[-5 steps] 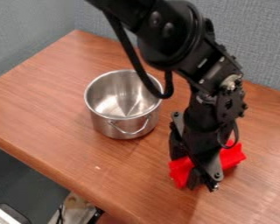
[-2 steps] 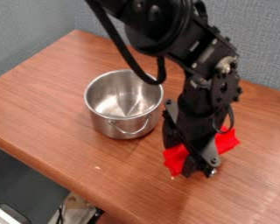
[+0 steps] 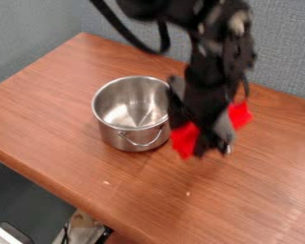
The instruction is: Put the red object in the metal pot
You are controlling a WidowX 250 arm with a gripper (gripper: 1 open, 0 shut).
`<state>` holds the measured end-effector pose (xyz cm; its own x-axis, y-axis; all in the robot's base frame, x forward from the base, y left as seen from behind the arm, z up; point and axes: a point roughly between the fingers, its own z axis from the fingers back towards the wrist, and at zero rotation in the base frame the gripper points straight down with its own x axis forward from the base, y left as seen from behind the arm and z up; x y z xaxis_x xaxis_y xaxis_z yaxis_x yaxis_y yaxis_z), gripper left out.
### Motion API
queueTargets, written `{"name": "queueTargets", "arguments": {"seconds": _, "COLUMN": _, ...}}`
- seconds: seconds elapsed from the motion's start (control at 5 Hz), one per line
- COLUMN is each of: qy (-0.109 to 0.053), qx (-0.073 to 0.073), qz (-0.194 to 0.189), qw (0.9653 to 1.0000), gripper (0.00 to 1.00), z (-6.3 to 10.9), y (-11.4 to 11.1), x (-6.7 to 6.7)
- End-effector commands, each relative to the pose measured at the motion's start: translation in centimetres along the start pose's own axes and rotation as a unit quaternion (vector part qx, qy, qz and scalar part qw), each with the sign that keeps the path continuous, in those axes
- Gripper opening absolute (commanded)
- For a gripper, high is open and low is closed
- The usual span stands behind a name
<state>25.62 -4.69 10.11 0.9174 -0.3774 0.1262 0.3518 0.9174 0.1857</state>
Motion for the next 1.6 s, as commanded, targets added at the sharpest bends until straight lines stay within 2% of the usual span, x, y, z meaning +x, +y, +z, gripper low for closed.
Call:
{"name": "queueTargets", "arguments": {"seconds": 0.0, "qy": -0.03, "qx": 0.025, "qz": 0.071, "qw": 0.9967, "gripper": 0.0, "z": 3.0, "y": 4.0, "x": 1.2}}
{"name": "queueTargets", "arguments": {"seconds": 0.2, "qy": -0.031, "qx": 0.038, "qz": 0.146, "qw": 0.9881, "gripper": 0.0, "z": 3.9, "y": 6.8, "x": 1.2}}
{"name": "queueTargets", "arguments": {"seconds": 0.4, "qy": -0.026, "qx": 0.044, "qz": 0.22, "qw": 0.9742, "gripper": 0.0, "z": 4.0, "y": 8.5, "x": 0.8}}
{"name": "queueTargets", "arguments": {"seconds": 0.6, "qy": -0.011, "qx": 0.046, "qz": 0.278, "qw": 0.9595, "gripper": 0.0, "z": 3.2, "y": 8.9, "x": -0.2}}
{"name": "queueTargets", "arguments": {"seconds": 0.8, "qy": 0.0, "qx": 0.045, "qz": 0.302, "qw": 0.9523, "gripper": 0.0, "z": 2.3, "y": 8.8, "x": -0.6}}
{"name": "queueTargets", "arguments": {"seconds": 1.0, "qy": 0.011, "qx": 0.039, "qz": 0.338, "qw": 0.9404, "gripper": 0.0, "z": 0.8, "y": 8.5, "x": -1.3}}
{"name": "queueTargets", "arguments": {"seconds": 1.2, "qy": 0.022, "qx": 0.033, "qz": 0.382, "qw": 0.9232, "gripper": 0.0, "z": -0.5, "y": 8.2, "x": -1.9}}
{"name": "queueTargets", "arguments": {"seconds": 1.4, "qy": 0.032, "qx": 0.025, "qz": 0.415, "qw": 0.909, "gripper": 0.0, "z": -1.7, "y": 7.9, "x": -2.4}}
